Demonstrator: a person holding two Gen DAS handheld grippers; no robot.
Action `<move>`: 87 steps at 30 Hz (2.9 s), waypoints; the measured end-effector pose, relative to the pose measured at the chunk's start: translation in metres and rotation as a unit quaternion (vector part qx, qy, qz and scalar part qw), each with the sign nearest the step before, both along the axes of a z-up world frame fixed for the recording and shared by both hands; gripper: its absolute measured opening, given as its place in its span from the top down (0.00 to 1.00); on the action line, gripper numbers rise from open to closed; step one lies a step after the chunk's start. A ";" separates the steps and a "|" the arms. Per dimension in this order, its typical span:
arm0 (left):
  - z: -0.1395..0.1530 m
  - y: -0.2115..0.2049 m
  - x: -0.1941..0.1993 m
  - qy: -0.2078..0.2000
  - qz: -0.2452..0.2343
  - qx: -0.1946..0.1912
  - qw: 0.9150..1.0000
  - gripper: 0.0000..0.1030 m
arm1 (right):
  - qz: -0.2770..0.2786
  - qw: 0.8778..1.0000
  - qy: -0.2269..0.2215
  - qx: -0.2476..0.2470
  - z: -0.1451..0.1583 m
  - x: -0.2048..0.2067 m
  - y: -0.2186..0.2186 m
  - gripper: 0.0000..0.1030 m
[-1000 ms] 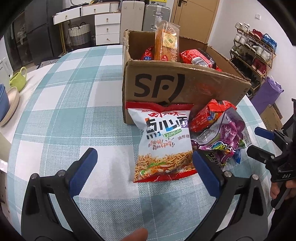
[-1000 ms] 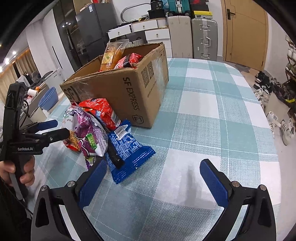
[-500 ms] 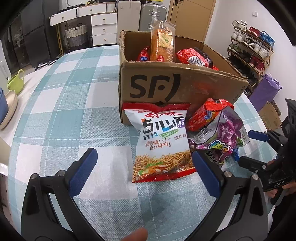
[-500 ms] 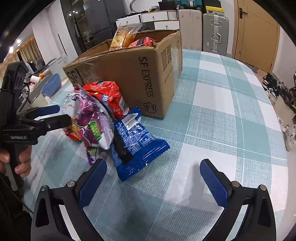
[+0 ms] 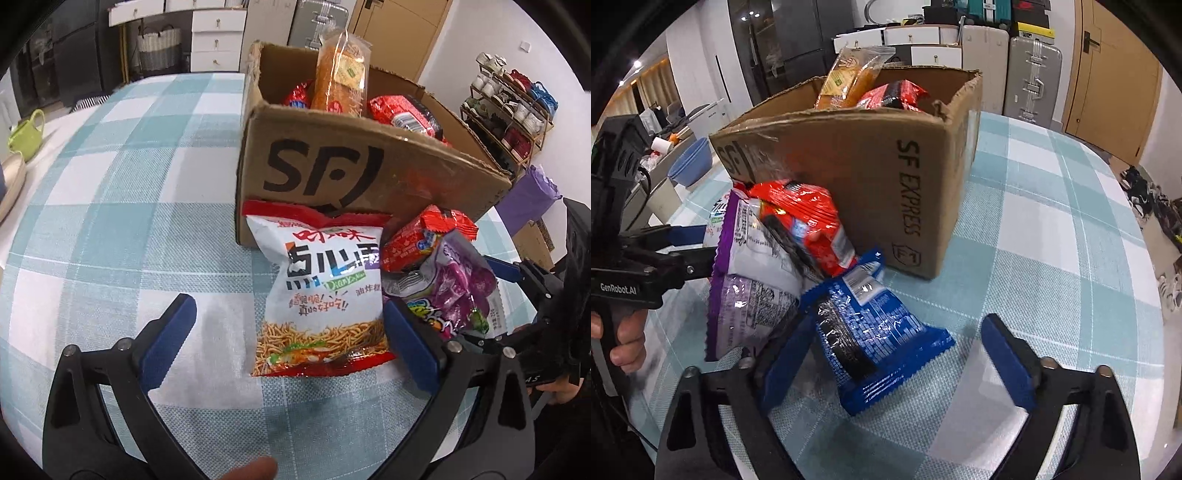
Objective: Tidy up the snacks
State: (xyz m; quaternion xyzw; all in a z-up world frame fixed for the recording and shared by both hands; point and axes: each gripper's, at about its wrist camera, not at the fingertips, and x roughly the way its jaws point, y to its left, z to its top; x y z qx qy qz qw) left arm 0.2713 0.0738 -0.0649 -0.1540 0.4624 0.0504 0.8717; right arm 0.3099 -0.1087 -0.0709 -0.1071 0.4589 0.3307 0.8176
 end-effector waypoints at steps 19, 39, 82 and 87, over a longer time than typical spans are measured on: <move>0.006 -0.011 -0.018 -0.040 -0.034 -0.017 0.998 0.56 | -0.049 0.997 0.009 0.062 0.013 -0.016 -0.040 0.56; 0.068 -0.012 -0.077 -0.116 -0.032 -0.013 0.993 0.57 | -0.082 0.985 -0.083 0.128 0.080 -0.062 -0.055 0.56; 0.133 -0.017 -0.063 -0.167 -0.049 0.007 0.985 0.56 | -0.094 0.972 -0.110 0.188 0.120 -0.057 -0.049 0.56; 0.133 -0.012 -0.055 -0.164 -0.043 0.009 0.985 0.56 | -0.083 0.972 -0.110 0.188 0.123 -0.049 -0.042 0.56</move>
